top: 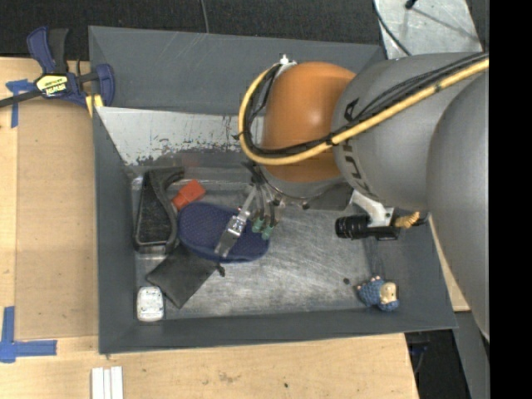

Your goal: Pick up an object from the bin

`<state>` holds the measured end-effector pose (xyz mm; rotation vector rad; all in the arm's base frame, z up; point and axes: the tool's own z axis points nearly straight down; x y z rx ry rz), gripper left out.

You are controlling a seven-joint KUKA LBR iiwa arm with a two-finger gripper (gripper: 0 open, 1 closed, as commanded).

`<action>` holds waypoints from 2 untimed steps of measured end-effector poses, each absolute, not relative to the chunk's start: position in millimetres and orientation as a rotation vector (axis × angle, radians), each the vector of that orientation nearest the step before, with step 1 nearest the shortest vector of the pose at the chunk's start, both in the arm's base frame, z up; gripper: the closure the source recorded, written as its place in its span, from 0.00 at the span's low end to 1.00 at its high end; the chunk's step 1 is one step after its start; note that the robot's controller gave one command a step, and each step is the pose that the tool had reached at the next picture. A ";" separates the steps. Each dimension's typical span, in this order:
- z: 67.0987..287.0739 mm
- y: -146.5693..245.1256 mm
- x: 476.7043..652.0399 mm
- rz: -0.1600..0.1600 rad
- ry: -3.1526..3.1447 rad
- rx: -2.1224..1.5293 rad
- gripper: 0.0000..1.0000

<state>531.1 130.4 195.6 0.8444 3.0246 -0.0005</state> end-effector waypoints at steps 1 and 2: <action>77.3 101.8 516.0 0.010 3.099 0.288 0.00; 76.6 134.2 548.9 -0.008 3.095 0.467 0.00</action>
Offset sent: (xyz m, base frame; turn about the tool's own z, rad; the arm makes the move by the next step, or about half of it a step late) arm -0.0232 -0.0286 -0.1256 -0.3597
